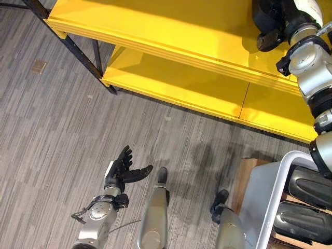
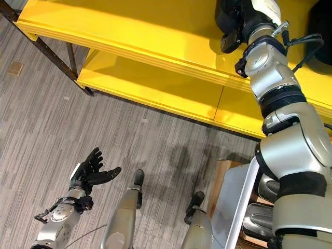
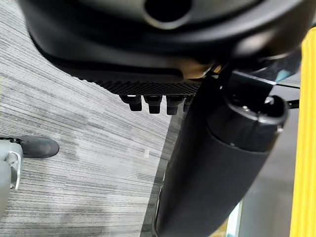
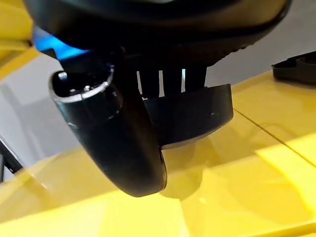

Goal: Move parts from the plastic box to the shelf.

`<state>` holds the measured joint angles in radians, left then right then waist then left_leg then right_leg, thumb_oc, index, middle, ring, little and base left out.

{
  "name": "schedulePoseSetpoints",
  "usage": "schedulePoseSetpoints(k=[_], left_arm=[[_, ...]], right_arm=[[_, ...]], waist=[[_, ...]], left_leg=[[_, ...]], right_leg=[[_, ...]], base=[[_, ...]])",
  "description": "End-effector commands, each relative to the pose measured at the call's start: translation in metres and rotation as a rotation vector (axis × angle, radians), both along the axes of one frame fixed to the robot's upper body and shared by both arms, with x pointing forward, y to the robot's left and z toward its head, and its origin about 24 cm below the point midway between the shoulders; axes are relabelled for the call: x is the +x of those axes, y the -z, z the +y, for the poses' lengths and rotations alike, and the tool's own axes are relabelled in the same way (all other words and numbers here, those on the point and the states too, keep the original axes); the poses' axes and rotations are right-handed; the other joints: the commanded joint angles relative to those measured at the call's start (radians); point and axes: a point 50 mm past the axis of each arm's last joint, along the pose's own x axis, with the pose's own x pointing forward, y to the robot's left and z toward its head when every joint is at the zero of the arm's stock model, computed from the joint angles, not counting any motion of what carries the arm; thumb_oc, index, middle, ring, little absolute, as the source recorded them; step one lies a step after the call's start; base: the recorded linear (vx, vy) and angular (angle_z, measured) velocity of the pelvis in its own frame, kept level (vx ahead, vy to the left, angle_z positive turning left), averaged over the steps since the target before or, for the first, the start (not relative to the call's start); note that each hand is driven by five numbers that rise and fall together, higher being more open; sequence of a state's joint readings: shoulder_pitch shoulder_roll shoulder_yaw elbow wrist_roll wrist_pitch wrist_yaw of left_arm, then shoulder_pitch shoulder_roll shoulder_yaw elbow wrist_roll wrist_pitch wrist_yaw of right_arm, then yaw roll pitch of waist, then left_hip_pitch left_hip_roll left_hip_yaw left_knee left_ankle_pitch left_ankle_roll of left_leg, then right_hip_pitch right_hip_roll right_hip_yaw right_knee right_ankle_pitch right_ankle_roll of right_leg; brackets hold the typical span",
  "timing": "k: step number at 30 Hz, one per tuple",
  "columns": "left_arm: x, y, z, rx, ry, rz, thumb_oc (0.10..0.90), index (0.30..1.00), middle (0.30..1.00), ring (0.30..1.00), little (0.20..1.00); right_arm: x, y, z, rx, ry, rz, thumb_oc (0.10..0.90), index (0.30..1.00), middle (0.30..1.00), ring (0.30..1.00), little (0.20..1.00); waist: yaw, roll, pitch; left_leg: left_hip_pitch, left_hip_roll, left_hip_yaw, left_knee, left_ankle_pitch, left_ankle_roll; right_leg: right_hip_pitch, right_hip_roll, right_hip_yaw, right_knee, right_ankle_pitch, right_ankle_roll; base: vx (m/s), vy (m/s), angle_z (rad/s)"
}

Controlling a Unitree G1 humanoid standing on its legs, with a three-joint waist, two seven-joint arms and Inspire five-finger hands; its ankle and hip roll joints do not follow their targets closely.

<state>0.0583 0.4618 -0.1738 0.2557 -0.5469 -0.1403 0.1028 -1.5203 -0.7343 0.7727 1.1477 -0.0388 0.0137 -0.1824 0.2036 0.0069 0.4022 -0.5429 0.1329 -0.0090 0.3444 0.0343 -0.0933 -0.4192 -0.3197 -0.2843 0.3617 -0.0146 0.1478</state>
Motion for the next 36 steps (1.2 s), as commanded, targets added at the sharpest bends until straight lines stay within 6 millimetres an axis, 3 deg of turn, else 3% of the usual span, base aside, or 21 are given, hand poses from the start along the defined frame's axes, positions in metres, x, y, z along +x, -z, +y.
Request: schedulePoseSetpoints(k=[1,3,4,5,6,7,18,25,27,36], left_arm=[[0.006,-0.034,-0.001,0.028,0.062,-0.182,0.900,1.000,1.000,1.000,1.000],[0.006,-0.034,-0.001,0.027,0.063,-0.181,0.900,1.000,1.000,1.000,1.000],[0.006,-0.035,-0.002,0.025,0.067,-0.185,0.900,1.000,1.000,1.000,1.000],[0.006,-0.035,-0.002,0.025,0.067,-0.187,0.900,1.000,1.000,1.000,1.000],[0.006,-0.035,-0.002,0.026,0.067,-0.188,0.900,1.000,1.000,1.000,1.000],[0.006,-0.035,-0.002,0.026,0.067,-0.188,0.900,1.000,1.000,1.000,1.000],[0.005,-0.032,0.001,0.013,0.042,-0.180,0.900,1.000,1.000,1.000,1.000],[0.006,-0.032,0.003,0.023,0.027,-0.174,0.900,1.000,1.000,1.000,1.000],[0.007,-0.033,0.004,0.030,0.025,-0.180,0.900,1.000,1.000,1.000,1.000],[0.009,-0.035,0.006,0.039,0.024,-0.181,0.900,1.000,1.000,1.000,1.000]], right_arm=[[-0.035,-0.090,0.003,-0.084,0.008,-0.309,0.400,0.300,0.300,0.300,0.300],[-0.034,-0.088,-0.001,-0.092,0.031,-0.295,0.400,0.300,0.300,0.300,0.300],[-0.033,-0.088,0.000,-0.107,0.033,-0.289,0.465,0.391,0.391,0.391,0.391],[-0.033,-0.088,-0.001,-0.115,0.036,-0.286,0.608,0.591,0.591,0.591,0.591],[-0.033,-0.087,-0.001,-0.127,0.035,-0.279,0.875,0.964,0.964,0.964,0.964],[-0.033,-0.087,-0.001,-0.127,0.035,-0.279,0.900,1.000,1.000,1.000,1.000],[-0.031,-0.079,-0.002,-0.070,-0.008,-0.284,0.900,1.000,1.000,1.000,1.000],[-0.035,-0.089,0.024,-0.036,-0.118,-0.364,0.900,1.000,1.000,1.000,1.000],[-0.041,-0.097,0.040,-0.070,-0.182,-0.409,0.900,1.000,1.000,1.000,1.000],[-0.052,-0.103,0.067,-0.170,-0.286,-0.465,0.900,1.000,1.000,1.000,1.000]], waist=[[0.012,0.005,-0.069],[0.018,0.008,-0.069],[0.022,0.009,-0.068],[0.023,0.011,-0.067],[0.025,0.011,-0.067],[0.025,0.011,-0.067],[0.040,0.019,-0.062],[0.037,0.014,-0.062],[0.029,0.009,-0.061],[0.020,-0.006,-0.065]], left_leg=[[0.013,0.036,-0.069,0.053,-0.113,-0.028],[0.021,0.040,-0.075,0.056,-0.137,-0.033],[0.021,0.039,-0.075,0.055,-0.137,-0.034],[0.021,0.039,-0.075,0.054,-0.136,-0.034],[0.020,0.038,-0.076,0.053,-0.135,-0.034],[0.020,0.038,-0.076,0.053,-0.135,-0.034],[0.002,0.032,-0.088,0.057,-0.129,-0.036],[0.002,0.034,-0.092,0.059,-0.130,-0.039],[-0.003,0.032,-0.091,0.047,-0.099,-0.034],[0.022,0.035,-0.086,0.030,-0.094,-0.036]], right_leg=[[-0.012,-0.001,0.032,0.061,-0.037,-0.001],[-0.005,0.002,0.032,0.069,-0.062,0.008],[-0.005,0.002,0.032,0.068,-0.062,0.009],[-0.005,0.002,0.032,0.068,-0.062,0.009],[-0.006,0.002,0.031,0.068,-0.063,0.010],[-0.006,0.002,0.030,0.068,-0.063,0.010],[-0.017,-0.005,0.020,0.094,-0.077,0.011],[-0.016,-0.002,0.017,0.100,-0.078,0.008],[-0.022,-0.002,0.013,0.086,-0.051,0.000],[0.001,0.000,0.016,0.063,-0.040,0.001]], base=[[0.08,-0.027,0.01],[0.08,-0.027,0.00],[0.00,0.000,0.00],[0.00,0.000,0.00],[0.00,0.000,0.00],[0.00,0.000,0.00],[0.00,-0.002,0.03],[-0.01,-0.001,0.03],[-0.10,0.023,0.00],[-0.01,0.002,0.00]])
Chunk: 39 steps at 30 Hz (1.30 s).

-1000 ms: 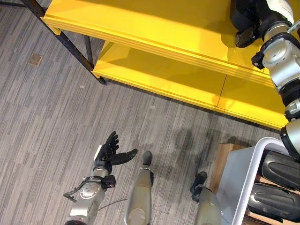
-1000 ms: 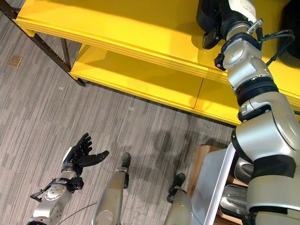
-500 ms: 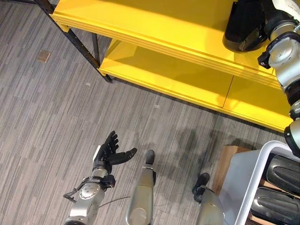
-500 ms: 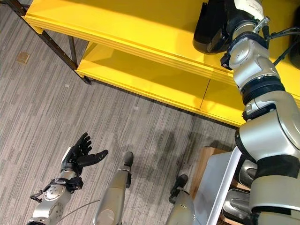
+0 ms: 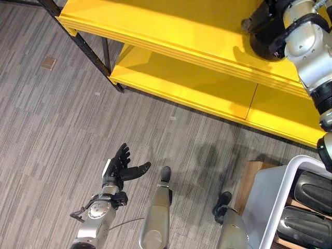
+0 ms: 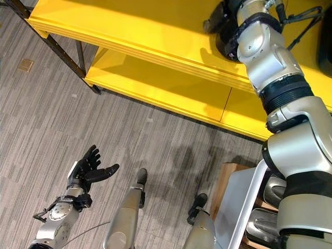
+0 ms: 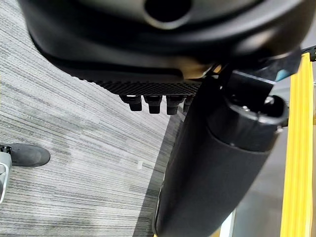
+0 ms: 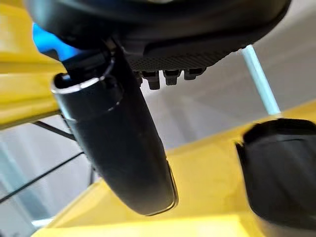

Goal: Move parts from the plastic box to the shelf.

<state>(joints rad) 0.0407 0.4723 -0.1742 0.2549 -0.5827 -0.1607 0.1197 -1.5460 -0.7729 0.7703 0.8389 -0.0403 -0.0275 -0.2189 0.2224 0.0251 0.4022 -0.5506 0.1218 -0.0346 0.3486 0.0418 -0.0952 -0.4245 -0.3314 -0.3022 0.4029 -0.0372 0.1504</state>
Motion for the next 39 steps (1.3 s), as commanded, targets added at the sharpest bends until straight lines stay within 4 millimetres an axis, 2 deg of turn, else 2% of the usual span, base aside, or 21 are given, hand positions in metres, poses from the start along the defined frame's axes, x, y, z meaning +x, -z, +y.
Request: schedulePoseSetpoints(k=[1,6,12,14,15,17,19,20,21,28,32,36,37,39], left_arm=[[0.004,-0.029,0.003,0.063,0.050,-0.149,0.900,1.000,1.000,1.000,1.000],[0.005,-0.030,0.003,0.068,0.056,-0.150,0.900,1.000,1.000,1.000,1.000],[0.007,-0.033,0.003,0.073,0.048,-0.161,0.900,1.000,1.000,1.000,1.000],[0.008,-0.035,0.003,0.086,0.052,-0.167,0.900,1.000,1.000,1.000,1.000],[0.008,-0.035,0.003,0.087,0.052,-0.166,0.900,1.000,1.000,1.000,1.000],[0.007,-0.034,0.004,0.089,0.042,-0.160,0.900,1.000,1.000,1.000,1.000],[0.002,-0.029,0.006,0.093,0.025,-0.139,0.900,1.000,1.000,1.000,1.000],[-0.006,-0.022,0.009,0.086,-0.013,-0.115,0.900,1.000,1.000,1.000,1.000],[-0.006,-0.022,0.009,0.087,-0.013,-0.113,0.900,1.000,1.000,1.000,1.000],[-0.015,-0.011,0.008,0.096,-0.023,-0.064,0.900,1.000,1.000,1.000,1.000],[-0.019,-0.008,0.008,0.105,-0.024,-0.048,0.900,1.000,1.000,1.000,1.000],[-0.019,-0.007,0.009,0.112,-0.036,-0.048,0.900,1.000,1.000,1.000,1.000],[-0.019,-0.008,0.009,0.113,-0.039,-0.048,0.900,1.000,1.000,1.000,1.000],[-0.020,-0.008,0.009,0.113,-0.039,-0.047,0.900,1.000,1.000,1.000,1.000]], right_arm=[[-0.035,-0.060,0.015,-0.061,-0.054,-0.264,0.900,1.000,1.000,1.000,1.000],[-0.041,-0.059,0.027,-0.108,-0.105,-0.282,0.900,1.000,1.000,1.000,1.000],[-0.033,-0.040,0.021,-0.070,-0.117,-0.213,0.900,1.000,1.000,1.000,1.000],[-0.033,-0.021,0.029,-0.009,-0.223,-0.176,0.900,1.000,1.000,1.000,1.000],[-0.033,-0.020,0.029,-0.008,-0.223,-0.175,0.900,1.000,1.000,1.000,1.000],[-0.039,-0.006,0.032,0.024,-0.310,-0.164,0.900,1.000,1.000,1.000,1.000],[-0.051,0.020,0.030,0.031,-0.397,-0.129,0.900,1.000,1.000,1.000,1.000],[-0.060,0.050,0.018,0.087,-0.443,-0.076,0.900,1.000,1.000,1.000,1.000],[-0.060,0.051,0.017,0.088,-0.442,-0.075,0.900,1.000,1.000,1.000,1.000],[-0.070,0.088,0.005,0.090,-0.446,0.015,0.900,1.000,1.000,1.000,1.000],[-0.077,0.104,0.003,0.020,-0.418,0.043,0.900,1.000,1.000,1.000,1.000],[-0.078,0.113,0.003,-0.029,-0.397,0.072,0.900,1.000,1.000,1.000,1.000],[-0.076,0.121,0.002,-0.055,-0.379,0.115,0.900,1.000,1.000,1.000,1.000],[-0.073,0.123,0.000,-0.098,-0.352,0.147,0.900,1.000,1.000,1.000,1.000]], waist=[[0.000,-0.028,-0.067],[-0.010,-0.041,-0.076],[-0.022,-0.056,-0.085],[-0.038,-0.071,-0.098],[-0.037,-0.072,-0.098],[-0.054,-0.076,-0.120],[-0.076,-0.088,-0.162],[-0.095,-0.098,-0.193],[-0.094,-0.099,-0.193],[-0.113,-0.095,-0.215],[-0.123,-0.092,-0.213],[-0.126,-0.091,-0.208],[-0.127,-0.091,-0.202],[-0.125,-0.094,-0.199]], left_leg=[[0.034,0.046,-0.060,0.022,-0.101,-0.033],[0.057,0.049,-0.052,0.005,-0.097,-0.034],[0.090,0.051,-0.047,-0.023,-0.091,-0.034],[0.134,0.058,-0.036,-0.055,-0.087,-0.033],[0.136,0.059,-0.036,-0.056,-0.087,-0.033],[0.176,0.059,-0.027,-0.095,-0.080,-0.034],[0.241,0.059,-0.011,-0.165,-0.057,-0.035],[0.299,0.062,0.010,-0.202,-0.053,-0.037],[0.301,0.062,0.011,-0.203,-0.053,-0.037],[0.325,0.065,0.026,-0.226,-0.052,-0.036],[0.317,0.068,0.028,-0.225,-0.051,-0.034],[0.308,0.071,0.026,-0.219,-0.053,-0.034],[0.302,0.072,0.024,-0.214,-0.053,-0.034],[0.297,0.073,0.022,-0.209,-0.056,-0.034]], right_leg=[[0.014,0.012,0.034,0.014,-0.014,-0.002],[0.036,0.014,0.033,-0.011,-0.003,0.000],[0.072,0.016,0.030,-0.049,0.012,0.003],[0.115,0.020,0.031,-0.095,0.032,0.008],[0.117,0.020,0.031,-0.096,0.032,0.008],[0.158,0.015,0.029,-0.140,0.046,0.015],[0.226,0.007,0.021,-0.222,0.074,0.025],[0.276,0.003,0.023,-0.263,0.083,0.034],[0.277,0.003,0.024,-0.264,0.083,0.034],[0.291,0.003,0.027,-0.277,0.085,0.039],[0.278,0.004,0.032,-0.272,0.084,0.039],[0.270,0.005,0.035,-0.267,0.082,0.039],[0.265,0.005,0.036,-0.262,0.080,0.037],[0.261,0.005,0.037,-0.256,0.077,0.037]], base=[[0.00,0.000,0.00],[0.00,0.000,0.00],[0.00,0.001,-0.03],[0.01,0.002,-0.03],[0.06,0.015,-0.08],[0.09,0.019,-0.10],[0.18,0.037,-0.09],[0.19,0.039,-0.06],[0.13,0.026,-0.06],[0.02,0.007,-0.06],[0.01,-0.006,-0.06],[0.00,0.000,0.00],[0.00,0.000,0.00],[0.00,0.000,0.00]])
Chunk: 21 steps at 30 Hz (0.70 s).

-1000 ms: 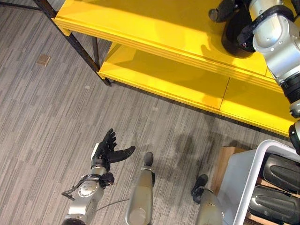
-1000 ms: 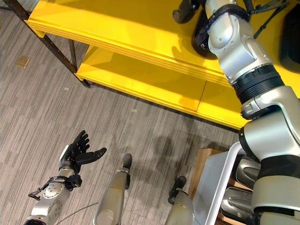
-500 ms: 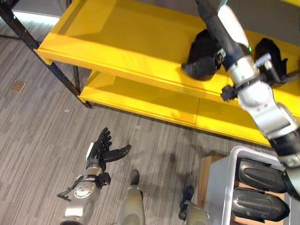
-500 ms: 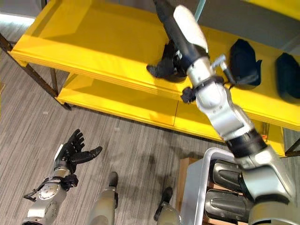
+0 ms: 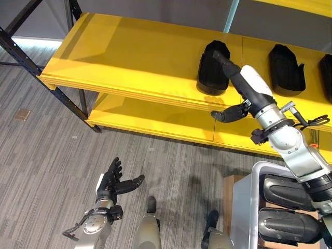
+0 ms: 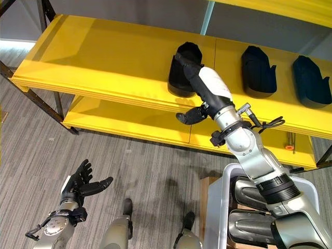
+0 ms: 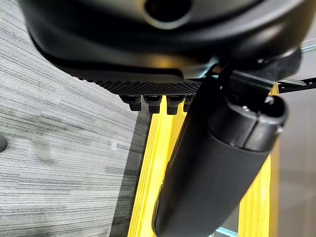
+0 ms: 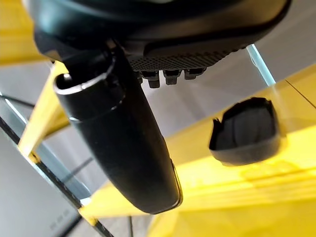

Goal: Move parts from the plastic box to the shelf.

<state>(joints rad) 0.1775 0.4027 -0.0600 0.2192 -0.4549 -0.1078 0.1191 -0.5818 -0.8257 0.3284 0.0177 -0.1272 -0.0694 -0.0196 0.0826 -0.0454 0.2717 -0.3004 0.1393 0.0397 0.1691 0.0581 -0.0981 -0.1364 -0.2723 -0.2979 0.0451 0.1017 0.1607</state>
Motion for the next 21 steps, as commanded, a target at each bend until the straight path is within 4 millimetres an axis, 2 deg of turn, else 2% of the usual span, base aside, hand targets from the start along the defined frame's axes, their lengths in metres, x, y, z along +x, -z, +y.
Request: schedulePoseSetpoints(k=[1,11,21], left_arm=[[0.014,-0.028,-0.003,0.061,0.051,-0.149,0.900,1.000,1.000,1.000,1.000],[0.014,-0.031,0.000,0.084,0.061,-0.149,0.900,1.000,1.000,1.000,1.000],[0.018,-0.035,0.003,0.089,0.058,-0.163,0.900,1.000,1.000,1.000,1.000]], right_arm=[[-0.006,-0.052,0.002,-0.076,-0.024,-0.211,0.900,1.000,1.000,1.000,1.000],[0.008,-0.047,-0.003,-0.261,0.024,-0.107,0.900,1.000,1.000,1.000,1.000],[0.027,-0.060,-0.004,-0.323,0.089,-0.097,0.900,1.000,1.000,1.000,1.000]], waist=[[0.014,-0.023,-0.069],[0.017,-0.034,-0.046],[0.024,-0.039,-0.026]], left_leg=[[0.046,0.056,-0.052,-0.029,-0.072,-0.031],[0.028,0.062,-0.052,-0.012,-0.075,-0.033],[0.010,0.064,-0.051,-0.001,-0.078,-0.032]], right_leg=[[-0.028,-0.054,0.033,0.102,-0.062,0.026],[-0.043,-0.048,0.040,0.116,-0.069,0.023],[-0.061,-0.043,0.044,0.127,-0.072,0.020]], base=[[0.00,0.000,0.00],[0.00,-0.001,0.00],[0.00,0.000,0.00]])
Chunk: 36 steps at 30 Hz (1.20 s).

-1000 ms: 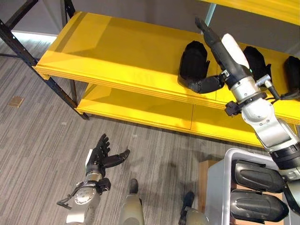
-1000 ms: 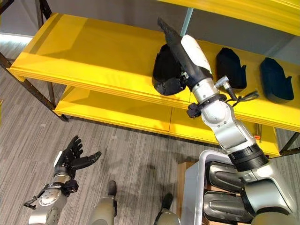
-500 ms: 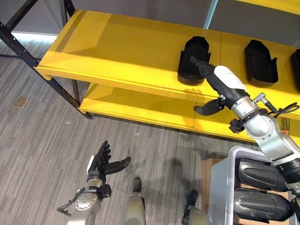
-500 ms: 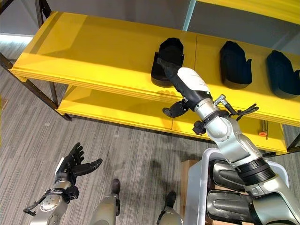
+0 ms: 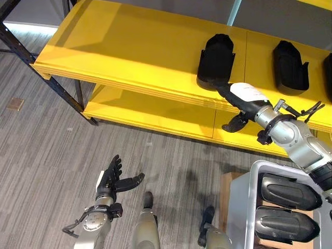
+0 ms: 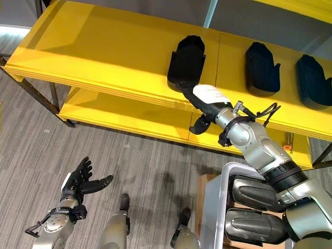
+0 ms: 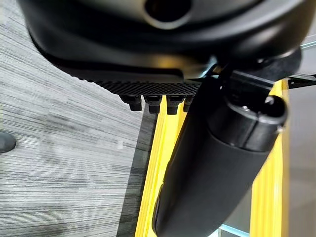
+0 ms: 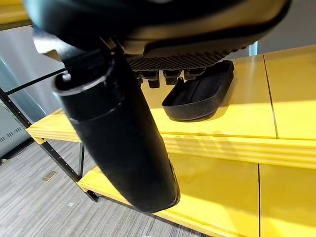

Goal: Move parts from the plastic box to the shelf.

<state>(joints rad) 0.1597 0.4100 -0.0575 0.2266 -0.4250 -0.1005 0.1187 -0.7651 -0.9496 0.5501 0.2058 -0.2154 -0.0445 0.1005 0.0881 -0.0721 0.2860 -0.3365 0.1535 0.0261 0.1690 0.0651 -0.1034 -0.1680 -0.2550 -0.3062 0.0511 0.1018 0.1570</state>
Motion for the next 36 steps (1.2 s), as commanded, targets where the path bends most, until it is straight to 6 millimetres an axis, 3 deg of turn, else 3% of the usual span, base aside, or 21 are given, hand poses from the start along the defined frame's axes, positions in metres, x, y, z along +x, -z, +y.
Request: schedulePoseSetpoints(k=[1,21,36], left_arm=[[0.013,-0.032,0.001,0.051,0.044,-0.162,0.900,1.000,1.000,1.000,1.000],[0.017,-0.036,0.001,0.045,0.041,-0.183,0.900,1.000,1.000,1.000,1.000],[0.019,-0.042,0.004,0.049,0.044,-0.206,0.900,1.000,1.000,1.000,1.000]], right_arm=[[0.003,-0.066,0.012,0.010,-0.030,-0.241,0.900,1.000,1.000,1.000,1.000],[0.027,-0.075,0.028,0.061,-0.004,-0.235,0.900,1.000,1.000,1.000,1.000],[0.033,-0.100,0.038,-0.005,-0.011,-0.252,0.900,1.000,1.000,1.000,1.000]], waist=[[0.019,-0.013,-0.039],[0.038,-0.014,0.000],[0.052,-0.023,0.025]], left_leg=[[0.045,0.049,-0.037,0.000,-0.085,-0.027],[0.012,0.045,-0.037,0.014,-0.083,-0.020],[-0.014,0.042,-0.041,0.029,-0.083,-0.020]], right_leg=[[-0.031,-0.059,0.053,0.123,-0.072,0.023],[-0.066,-0.058,0.062,0.132,-0.063,0.018],[-0.083,-0.057,0.062,0.136,-0.057,0.016]], base=[[0.00,0.000,0.00],[0.00,0.001,0.00],[0.00,0.000,0.00]])
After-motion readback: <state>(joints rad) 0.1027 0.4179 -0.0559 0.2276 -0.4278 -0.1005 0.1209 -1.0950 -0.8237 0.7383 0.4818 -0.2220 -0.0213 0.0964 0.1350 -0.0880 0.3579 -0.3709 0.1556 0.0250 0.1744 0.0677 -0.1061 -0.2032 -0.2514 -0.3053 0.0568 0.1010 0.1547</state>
